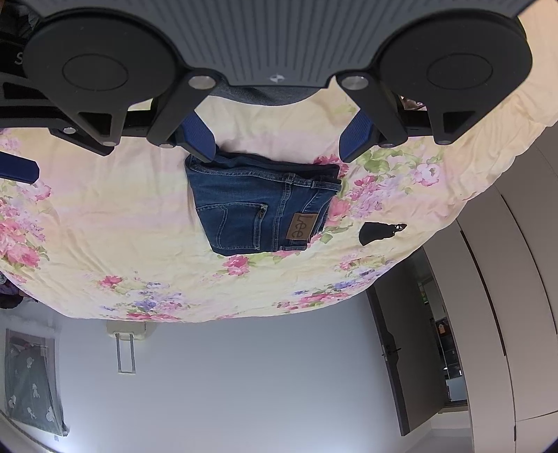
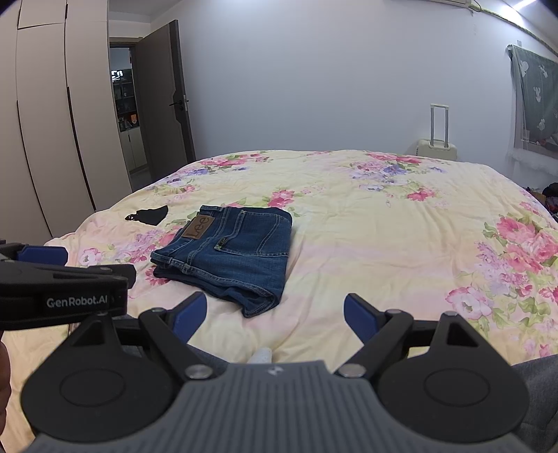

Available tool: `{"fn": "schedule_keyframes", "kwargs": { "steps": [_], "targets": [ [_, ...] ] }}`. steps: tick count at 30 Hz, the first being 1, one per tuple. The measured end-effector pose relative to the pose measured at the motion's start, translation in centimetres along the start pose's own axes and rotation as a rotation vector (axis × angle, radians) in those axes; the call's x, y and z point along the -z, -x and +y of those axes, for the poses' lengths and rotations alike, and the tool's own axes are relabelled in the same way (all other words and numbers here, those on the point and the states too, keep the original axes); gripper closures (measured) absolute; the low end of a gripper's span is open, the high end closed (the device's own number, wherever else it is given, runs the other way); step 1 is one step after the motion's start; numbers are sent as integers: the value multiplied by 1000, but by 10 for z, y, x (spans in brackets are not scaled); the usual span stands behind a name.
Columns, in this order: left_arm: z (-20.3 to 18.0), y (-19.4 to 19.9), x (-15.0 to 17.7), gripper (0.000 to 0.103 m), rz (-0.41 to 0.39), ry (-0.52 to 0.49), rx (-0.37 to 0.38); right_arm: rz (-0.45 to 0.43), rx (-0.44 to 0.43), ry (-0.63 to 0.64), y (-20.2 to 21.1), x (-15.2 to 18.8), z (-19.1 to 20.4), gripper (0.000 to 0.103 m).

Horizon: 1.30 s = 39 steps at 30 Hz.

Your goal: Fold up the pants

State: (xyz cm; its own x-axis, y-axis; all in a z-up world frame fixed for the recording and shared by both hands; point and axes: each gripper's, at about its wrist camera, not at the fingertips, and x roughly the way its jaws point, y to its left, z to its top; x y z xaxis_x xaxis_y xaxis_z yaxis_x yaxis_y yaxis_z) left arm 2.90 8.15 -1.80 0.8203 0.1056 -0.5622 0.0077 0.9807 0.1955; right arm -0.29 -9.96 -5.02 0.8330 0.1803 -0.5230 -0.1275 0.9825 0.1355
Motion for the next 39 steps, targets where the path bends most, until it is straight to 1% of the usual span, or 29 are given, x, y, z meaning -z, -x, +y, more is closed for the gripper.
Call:
{"fn": "schedule_keyframes", "kwargs": {
  "steps": [8, 22, 39],
  "targets": [
    [0, 0, -1, 8, 1, 1, 1, 2, 1, -1, 0, 0, 0, 21],
    [-1, 4, -2, 8, -17, -14, -9, -3, 2, -6, 2, 0, 0, 21],
    [2, 10, -5, 8, -36, -9, -4, -6, 1, -11, 4, 0, 0, 21]
  ]
}}
